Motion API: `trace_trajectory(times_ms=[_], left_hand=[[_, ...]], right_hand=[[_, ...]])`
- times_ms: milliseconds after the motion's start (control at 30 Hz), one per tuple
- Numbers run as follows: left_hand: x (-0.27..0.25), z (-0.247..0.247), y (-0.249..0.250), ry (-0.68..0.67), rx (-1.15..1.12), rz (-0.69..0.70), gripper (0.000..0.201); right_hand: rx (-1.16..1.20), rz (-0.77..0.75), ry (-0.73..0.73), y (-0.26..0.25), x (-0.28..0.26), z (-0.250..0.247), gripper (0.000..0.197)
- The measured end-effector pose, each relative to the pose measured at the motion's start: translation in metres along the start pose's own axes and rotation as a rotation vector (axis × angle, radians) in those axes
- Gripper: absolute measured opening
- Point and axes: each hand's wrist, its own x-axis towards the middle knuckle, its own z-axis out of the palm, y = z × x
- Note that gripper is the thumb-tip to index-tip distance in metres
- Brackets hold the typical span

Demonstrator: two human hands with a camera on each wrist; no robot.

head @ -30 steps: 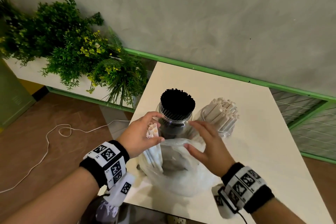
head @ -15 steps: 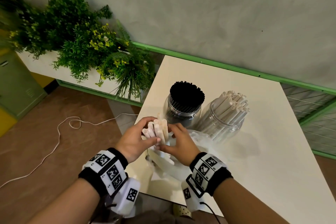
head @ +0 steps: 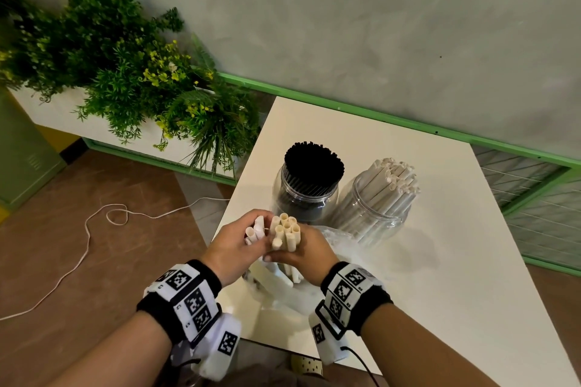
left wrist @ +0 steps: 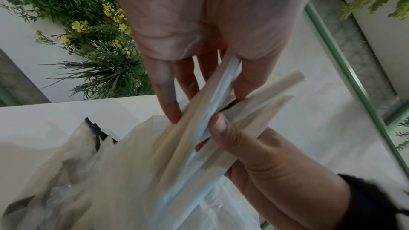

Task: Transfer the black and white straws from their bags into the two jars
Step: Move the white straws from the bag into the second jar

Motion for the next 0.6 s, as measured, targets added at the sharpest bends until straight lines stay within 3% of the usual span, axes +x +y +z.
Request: trace_trajectory(times_ms=[133, 300, 433, 567, 600], left_hand=[[0.002, 0.003, 0.002, -0.063, -0.009, -0.007, 0.037], [0.009, 0.009, 0.002, 0.054, 0.013, 0.003, 0.027], [0.014, 0.005, -0.003, 0.068, 0.079, -0.018, 0.038], [0.018, 0.005, -0.002, 0.031, 0.108, -0.019, 0.022], [0.019, 0.005, -0.001, 0.022, 0.121, -0.009, 0.02]], right_hand=[[0.017, 0.009, 0.072, 0.001, 0.0, -0.001, 0.041], [0.088, 0.039, 0.063, 0.002, 0.0, -0.005, 0.031], [0.211, 0.1, 0.118, 0.002, -0.006, -0.02, 0.024], [0.295, 0.076, 0.241, -0.016, -0.012, -0.046, 0.003], [0.329, 0.049, 0.28, -0.023, -0.014, -0.055, 0.008]])
